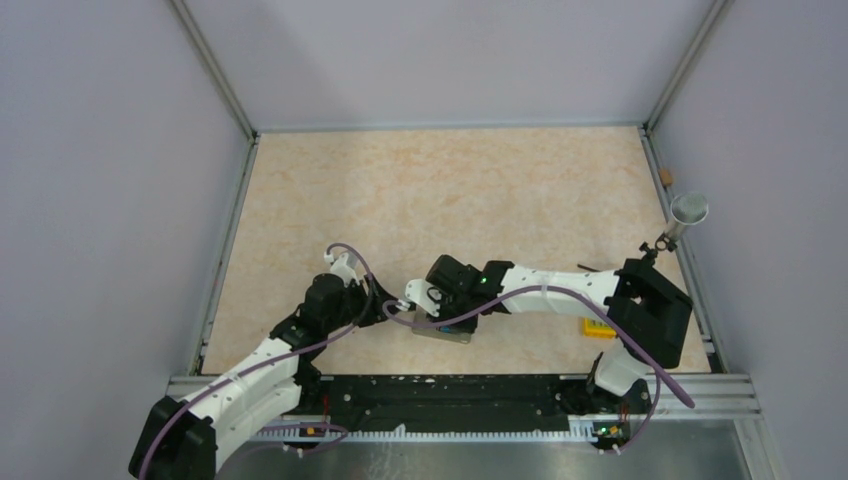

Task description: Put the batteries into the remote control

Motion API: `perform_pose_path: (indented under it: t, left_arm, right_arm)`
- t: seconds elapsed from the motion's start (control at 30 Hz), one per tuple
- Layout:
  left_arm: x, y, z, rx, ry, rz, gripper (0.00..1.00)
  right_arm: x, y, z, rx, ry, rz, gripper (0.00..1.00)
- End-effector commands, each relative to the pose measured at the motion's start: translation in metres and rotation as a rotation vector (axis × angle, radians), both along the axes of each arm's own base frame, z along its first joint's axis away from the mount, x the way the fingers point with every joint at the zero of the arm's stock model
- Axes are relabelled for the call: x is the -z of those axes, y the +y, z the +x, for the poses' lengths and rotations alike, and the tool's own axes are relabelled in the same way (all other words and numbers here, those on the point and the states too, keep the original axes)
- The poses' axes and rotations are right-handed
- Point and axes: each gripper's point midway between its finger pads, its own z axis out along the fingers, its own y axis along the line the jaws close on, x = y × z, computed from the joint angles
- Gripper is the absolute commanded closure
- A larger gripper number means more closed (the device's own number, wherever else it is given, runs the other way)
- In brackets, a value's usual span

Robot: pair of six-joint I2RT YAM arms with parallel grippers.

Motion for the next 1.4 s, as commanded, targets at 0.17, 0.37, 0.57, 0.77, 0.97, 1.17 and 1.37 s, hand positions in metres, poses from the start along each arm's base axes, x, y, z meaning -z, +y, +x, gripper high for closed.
perform_pose_path:
  t: [0.17,0.37,0.57,0.77,0.97,1.17,1.37]
  left_arm:
    - [-0.007,-0.003,0.004,0.014,-0.040,-0.019,0.38]
    - [-0.007,-0.003,0.004,0.013,-0.041,-0.020,0.39]
    - [-0.007,-0.003,0.004,0.014,-0.038,-0.024,0.38]
    - [-0.007,-0.004,0.004,0.014,-0.039,-0.026,0.39]
    - [-0.006,-0.003,0.003,0.012,-0.038,-0.026,0.39]
    - [-0.006,-0.003,0.004,0.011,-0.038,-0.029,0.38]
    - [-0.005,-0.003,0.004,0.012,-0.037,-0.025,0.38]
  right_arm:
    - [-0.008,0.009,0.002,-0.021,-0.030,-0.003,0.95]
    - [-0.010,0.005,0.004,-0.003,-0.047,-0.009,0.96]
    - [-0.013,0.003,0.002,-0.004,-0.041,-0.006,0.97]
    - [-0.008,0.003,0.000,-0.001,-0.025,-0.019,0.96]
    - [-0.006,0.006,-0.003,-0.003,-0.007,-0.019,0.93]
    - [-0.005,0.010,-0.005,-0.009,0.001,-0.014,0.88]
    - [-0.005,0.014,-0.005,-0.011,0.001,-0.005,0.86]
